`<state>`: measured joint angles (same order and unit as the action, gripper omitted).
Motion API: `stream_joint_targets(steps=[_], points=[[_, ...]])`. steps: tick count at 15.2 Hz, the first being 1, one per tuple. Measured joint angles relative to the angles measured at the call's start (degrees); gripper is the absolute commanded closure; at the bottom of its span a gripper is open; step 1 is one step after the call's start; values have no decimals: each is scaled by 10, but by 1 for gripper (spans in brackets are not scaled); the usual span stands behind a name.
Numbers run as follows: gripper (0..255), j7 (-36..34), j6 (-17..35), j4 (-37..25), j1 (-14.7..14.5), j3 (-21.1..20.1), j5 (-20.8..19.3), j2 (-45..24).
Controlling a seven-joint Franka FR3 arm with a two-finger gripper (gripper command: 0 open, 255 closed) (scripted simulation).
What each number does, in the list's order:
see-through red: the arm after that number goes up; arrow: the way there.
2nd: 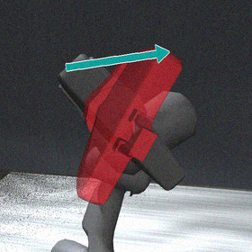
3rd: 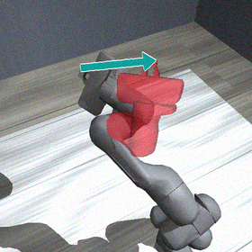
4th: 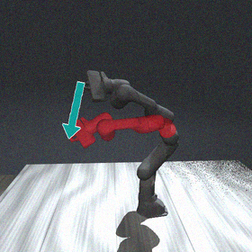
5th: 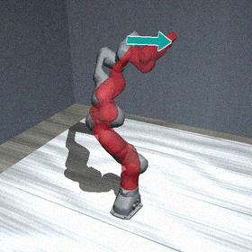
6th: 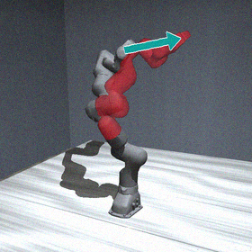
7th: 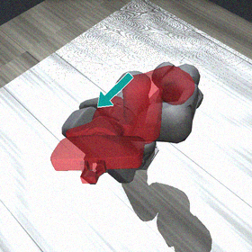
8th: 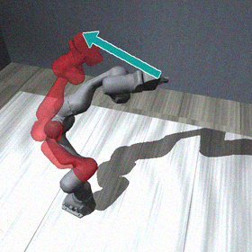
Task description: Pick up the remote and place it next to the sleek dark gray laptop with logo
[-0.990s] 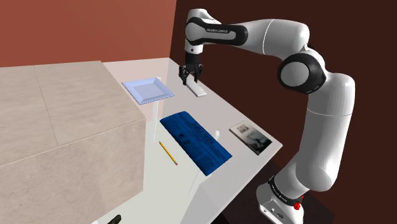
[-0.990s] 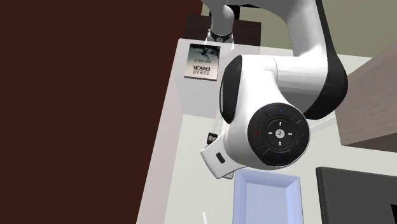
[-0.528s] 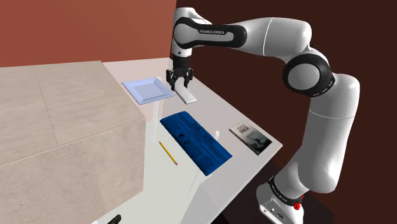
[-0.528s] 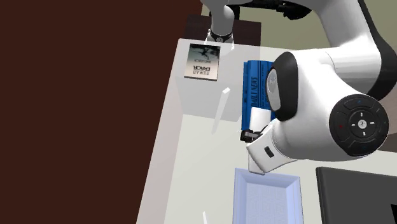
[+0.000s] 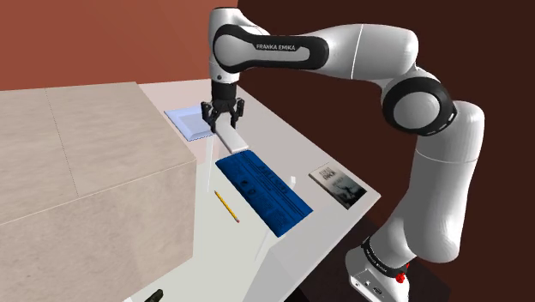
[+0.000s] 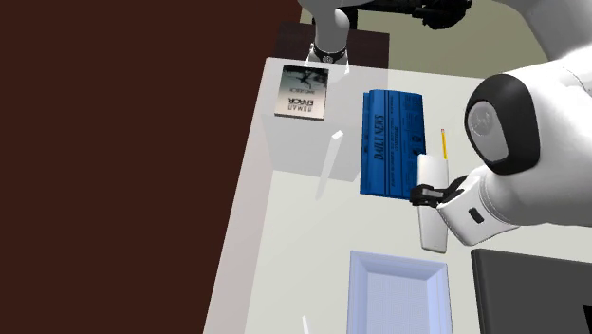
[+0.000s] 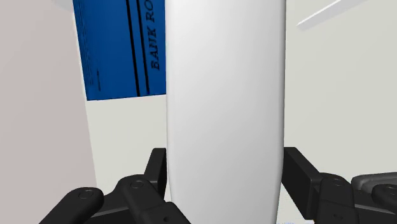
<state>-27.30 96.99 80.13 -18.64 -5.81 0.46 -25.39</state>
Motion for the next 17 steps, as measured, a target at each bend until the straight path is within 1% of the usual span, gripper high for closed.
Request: stream_joint_targets(steps=[7,9,10,13,17], points=[[255,-81,-17,-59,-61,-23,-3,-39],[255,-103,-24,-80,-79,-29,-5,-52],[255,-115,-32,-101,-89,-31,-6,-65],[255,-124,-21,-105,-97,-33,-8,-79],[255,-125,7,-82,-98,-33,-8,-84]])
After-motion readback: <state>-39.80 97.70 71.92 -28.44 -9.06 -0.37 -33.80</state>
